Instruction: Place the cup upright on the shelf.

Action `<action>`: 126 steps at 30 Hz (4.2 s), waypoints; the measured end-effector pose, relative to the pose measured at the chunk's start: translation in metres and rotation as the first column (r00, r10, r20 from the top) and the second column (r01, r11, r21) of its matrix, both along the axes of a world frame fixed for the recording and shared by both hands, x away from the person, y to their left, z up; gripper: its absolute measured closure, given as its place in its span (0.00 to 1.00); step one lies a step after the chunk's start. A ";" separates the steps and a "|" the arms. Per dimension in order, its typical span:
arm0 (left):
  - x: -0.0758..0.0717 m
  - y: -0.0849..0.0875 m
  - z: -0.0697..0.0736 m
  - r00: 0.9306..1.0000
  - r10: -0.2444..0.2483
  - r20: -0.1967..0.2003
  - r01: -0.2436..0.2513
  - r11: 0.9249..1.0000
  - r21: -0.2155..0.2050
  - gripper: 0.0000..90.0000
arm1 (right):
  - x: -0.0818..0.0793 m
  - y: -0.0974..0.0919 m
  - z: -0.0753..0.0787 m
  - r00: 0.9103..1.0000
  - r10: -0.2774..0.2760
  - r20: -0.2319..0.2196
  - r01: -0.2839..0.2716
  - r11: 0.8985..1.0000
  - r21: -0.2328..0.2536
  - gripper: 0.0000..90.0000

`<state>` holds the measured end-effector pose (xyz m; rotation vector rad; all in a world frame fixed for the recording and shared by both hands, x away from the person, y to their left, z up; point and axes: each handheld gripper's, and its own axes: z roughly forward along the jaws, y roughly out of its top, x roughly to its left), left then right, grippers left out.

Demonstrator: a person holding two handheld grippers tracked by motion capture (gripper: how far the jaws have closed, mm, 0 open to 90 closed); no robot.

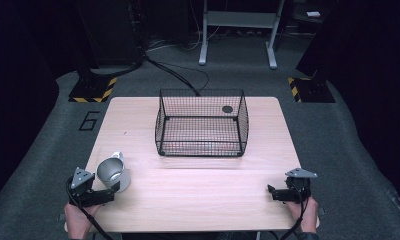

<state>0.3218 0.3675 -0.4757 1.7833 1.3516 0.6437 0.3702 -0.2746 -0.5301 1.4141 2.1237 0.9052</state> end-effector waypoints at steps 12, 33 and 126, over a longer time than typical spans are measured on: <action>0.013 -0.006 0.006 1.000 0.024 0.016 -0.025 1.000 0.016 0.00 | 0.000 0.000 0.000 1.000 0.001 0.000 -0.001 1.000 -0.001 0.00; 0.030 -0.020 0.009 0.999 0.045 0.016 -0.047 0.995 0.091 0.05 | 0.000 0.000 0.000 1.000 0.000 0.000 0.000 1.000 0.000 0.00; 0.037 -0.121 0.078 0.891 -0.451 0.054 0.441 0.888 0.134 0.07 | 0.000 0.001 0.000 1.000 0.001 -0.002 -0.001 1.000 -0.001 0.00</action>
